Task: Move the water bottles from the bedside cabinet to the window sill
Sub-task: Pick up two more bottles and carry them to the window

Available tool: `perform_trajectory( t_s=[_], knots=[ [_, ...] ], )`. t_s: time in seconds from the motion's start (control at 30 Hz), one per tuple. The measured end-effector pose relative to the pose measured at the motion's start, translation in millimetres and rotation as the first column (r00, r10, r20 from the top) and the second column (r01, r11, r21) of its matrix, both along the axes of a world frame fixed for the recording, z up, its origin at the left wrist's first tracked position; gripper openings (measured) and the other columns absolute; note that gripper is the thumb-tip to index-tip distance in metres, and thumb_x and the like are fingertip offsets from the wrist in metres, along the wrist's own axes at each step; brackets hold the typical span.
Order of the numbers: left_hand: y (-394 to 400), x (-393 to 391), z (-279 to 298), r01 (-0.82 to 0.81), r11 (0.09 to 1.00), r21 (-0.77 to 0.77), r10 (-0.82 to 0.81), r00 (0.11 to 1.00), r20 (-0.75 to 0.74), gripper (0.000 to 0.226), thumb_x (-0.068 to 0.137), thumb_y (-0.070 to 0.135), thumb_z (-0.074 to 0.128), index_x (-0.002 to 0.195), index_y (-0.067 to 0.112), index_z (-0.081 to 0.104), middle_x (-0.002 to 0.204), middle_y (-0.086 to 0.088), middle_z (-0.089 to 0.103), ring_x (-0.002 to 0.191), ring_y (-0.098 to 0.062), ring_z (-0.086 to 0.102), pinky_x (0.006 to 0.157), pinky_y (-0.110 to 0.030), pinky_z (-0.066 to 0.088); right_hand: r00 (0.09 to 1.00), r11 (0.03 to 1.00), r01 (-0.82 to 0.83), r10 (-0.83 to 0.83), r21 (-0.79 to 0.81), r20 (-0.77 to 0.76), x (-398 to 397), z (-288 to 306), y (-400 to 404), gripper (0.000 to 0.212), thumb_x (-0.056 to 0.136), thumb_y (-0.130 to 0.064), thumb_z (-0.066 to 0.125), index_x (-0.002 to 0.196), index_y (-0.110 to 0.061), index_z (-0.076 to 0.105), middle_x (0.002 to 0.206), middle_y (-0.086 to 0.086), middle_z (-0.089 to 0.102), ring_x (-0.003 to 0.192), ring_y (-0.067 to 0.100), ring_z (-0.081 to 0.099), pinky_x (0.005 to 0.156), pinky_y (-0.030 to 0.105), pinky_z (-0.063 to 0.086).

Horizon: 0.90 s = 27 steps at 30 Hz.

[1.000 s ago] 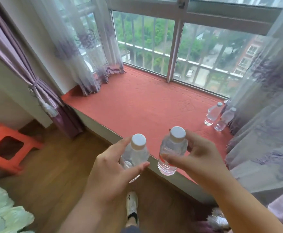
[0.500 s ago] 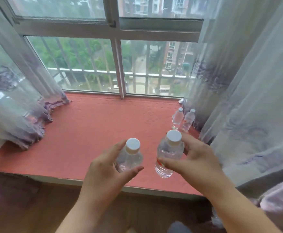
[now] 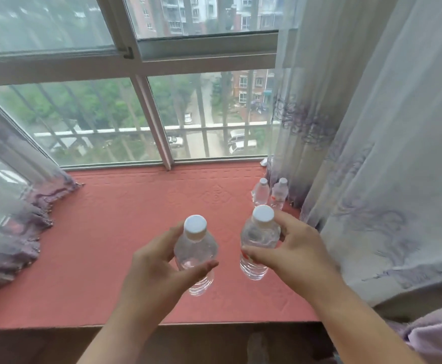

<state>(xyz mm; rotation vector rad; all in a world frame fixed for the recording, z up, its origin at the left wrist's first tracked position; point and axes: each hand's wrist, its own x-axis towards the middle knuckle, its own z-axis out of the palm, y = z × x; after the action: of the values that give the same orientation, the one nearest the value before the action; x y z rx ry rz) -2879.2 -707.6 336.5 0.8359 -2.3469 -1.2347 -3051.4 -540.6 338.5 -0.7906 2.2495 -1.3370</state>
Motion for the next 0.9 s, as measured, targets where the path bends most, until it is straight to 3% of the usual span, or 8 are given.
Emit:
perform_trajectory(
  t_s=[0.2,0.4,0.57,0.7,0.8,0.9],
  knots=[
    [-8.9,-28.5,0.8,-0.069,0.995,-0.074,0.072,0.996,0.044,0.064,0.062,0.047,0.09,0.12,0.046,0.064,0.106,0.029,0.069,0.104,0.004,0.064,0.091,-0.023,0.05,0.996,0.995,-0.078,0.08,-0.062,0.029,-44.0,-1.3,-30.3,0.038,0.067,-0.023,0.09,0.096,-0.038,0.069,0.088,-0.017,0.074,0.082,0.002,0.069,0.077,0.025,0.053],
    [-8.3,-49.9,-12.3,-0.118,0.992,-0.044,0.12,0.991,0.062,0.062,0.064,0.039,0.093,0.116,0.05,0.062,0.106,0.033,0.067,0.102,0.01,0.062,0.086,-0.014,0.046,0.994,0.994,-0.095,0.098,-0.056,0.043,-72.7,-16.4,-39.2,0.039,0.066,-0.022,0.091,0.093,-0.038,0.069,0.086,-0.018,0.073,0.081,0.0,0.068,0.075,0.024,0.05],
    [-18.7,-71.9,-21.5,-0.063,0.998,0.003,0.062,0.992,0.114,0.062,0.064,0.042,0.092,0.119,0.046,0.062,0.104,0.027,0.07,0.099,0.003,0.067,0.091,-0.033,0.054,0.997,0.998,-0.052,0.053,-0.025,0.063,-93.2,-26.2,-37.9,0.038,0.066,-0.023,0.09,0.096,-0.035,0.07,0.086,-0.014,0.074,0.081,0.006,0.07,0.08,0.033,0.055],
    [-36.6,-95.9,-32.0,0.023,1.0,0.001,-0.023,0.99,0.141,0.062,0.066,0.043,0.091,0.12,0.048,0.061,0.107,0.028,0.069,0.103,0.004,0.065,0.092,-0.037,0.053,0.998,0.999,0.036,-0.036,0.005,0.05,-107.4,-37.5,-38.0,0.053,0.061,-0.034,0.088,0.11,-0.041,0.068,0.094,-0.015,0.075,0.091,0.006,0.07,0.087,0.038,0.056],
    [-49.2,-113.6,-40.8,0.067,0.998,-0.002,-0.066,0.986,0.15,0.066,0.067,0.045,0.089,0.123,0.054,0.057,0.111,0.03,0.067,0.107,0.004,0.063,0.094,-0.038,0.053,0.996,0.996,0.08,-0.081,0.023,0.03,-116.6,-40.9,-33.6,0.06,0.061,-0.033,0.089,0.116,-0.042,0.067,0.099,-0.017,0.074,0.094,0.003,0.069,0.088,0.035,0.056],
    [-59.8,-133.4,-48.4,0.124,0.992,0.006,-0.123,0.979,0.16,0.064,0.069,0.043,0.088,0.122,0.055,0.056,0.112,0.028,0.067,0.108,0.002,0.062,0.093,-0.038,0.053,0.991,0.992,0.127,-0.127,0.023,0.029,-126.2,-41.9,-30.6,0.051,0.064,-0.021,0.091,0.106,-0.042,0.07,0.092,-0.018,0.075,0.086,-0.001,0.069,0.083,0.026,0.055]
  ],
)
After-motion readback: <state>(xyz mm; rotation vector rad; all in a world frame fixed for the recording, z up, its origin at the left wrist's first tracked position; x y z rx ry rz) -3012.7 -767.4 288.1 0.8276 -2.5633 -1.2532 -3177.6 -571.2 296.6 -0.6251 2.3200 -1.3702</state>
